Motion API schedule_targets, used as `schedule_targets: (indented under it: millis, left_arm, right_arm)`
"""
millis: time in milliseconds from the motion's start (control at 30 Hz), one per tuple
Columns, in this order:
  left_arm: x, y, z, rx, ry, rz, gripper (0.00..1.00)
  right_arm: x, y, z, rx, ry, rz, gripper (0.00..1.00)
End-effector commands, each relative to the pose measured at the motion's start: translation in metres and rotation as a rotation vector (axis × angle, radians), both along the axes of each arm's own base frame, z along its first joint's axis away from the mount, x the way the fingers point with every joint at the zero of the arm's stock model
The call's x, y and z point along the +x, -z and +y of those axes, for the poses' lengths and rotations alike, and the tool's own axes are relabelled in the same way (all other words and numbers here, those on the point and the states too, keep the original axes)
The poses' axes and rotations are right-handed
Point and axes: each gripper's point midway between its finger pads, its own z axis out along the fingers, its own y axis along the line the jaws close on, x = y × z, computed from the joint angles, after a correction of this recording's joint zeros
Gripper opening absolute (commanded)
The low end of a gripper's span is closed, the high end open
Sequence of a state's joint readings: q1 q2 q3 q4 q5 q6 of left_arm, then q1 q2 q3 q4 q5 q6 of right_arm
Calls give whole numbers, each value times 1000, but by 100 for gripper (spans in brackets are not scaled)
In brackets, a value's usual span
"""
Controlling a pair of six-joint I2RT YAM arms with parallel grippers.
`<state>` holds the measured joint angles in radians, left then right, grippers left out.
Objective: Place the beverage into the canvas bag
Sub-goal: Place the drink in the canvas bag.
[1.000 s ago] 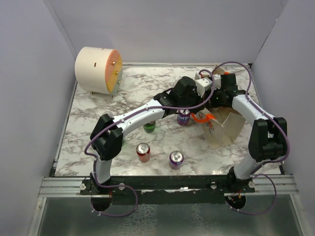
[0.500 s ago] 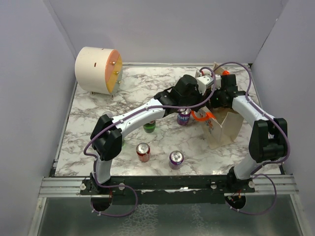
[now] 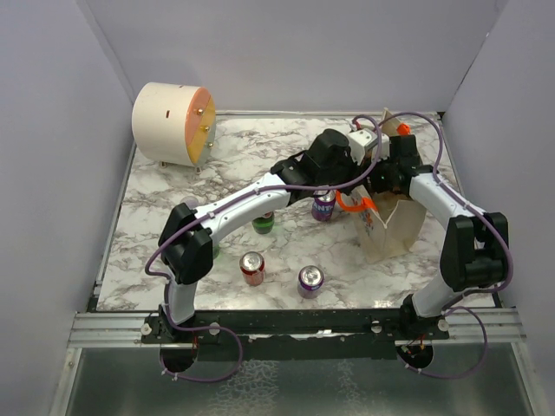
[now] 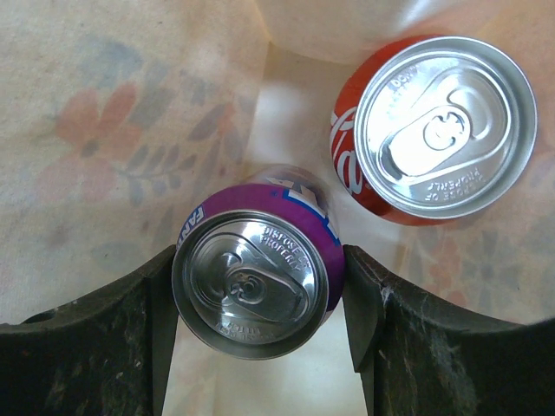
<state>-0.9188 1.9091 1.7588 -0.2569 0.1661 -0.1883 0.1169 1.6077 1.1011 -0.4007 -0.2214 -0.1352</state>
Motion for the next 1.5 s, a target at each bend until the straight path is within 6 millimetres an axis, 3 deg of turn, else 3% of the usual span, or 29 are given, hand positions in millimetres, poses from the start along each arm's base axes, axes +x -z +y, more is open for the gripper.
schedule_targets:
  millis: [0,233,433,600,867,1100,1467]
  left_arm:
    - [-4,-79,-1,-147,-3,-114,0]
    - [-7,-66,5,-110,-3,-111,0]
    - [-9,-33,11,-50,-12,-73,0]
    - [-10,-21,12,-32,-18,-50,0]
    - [-13,-9,10,-21,-2,-27,0]
    - [-15,-5,8,-22,13,-14,0]
    - [-19,-1,6,-23,31,3,0]
  right_arm:
    - [-23,23,-8,-55,2,85,35]
    - [-25,24,-8,-55,-2,86,35]
    - [-15,-4,8,23,-44,53,35]
    - [-5,-24,19,72,-69,25,35]
    - [2,-39,29,117,-109,-2,35]
    - [8,-40,31,127,-114,-26,35]
    - [1,-14,32,110,-167,-46,36]
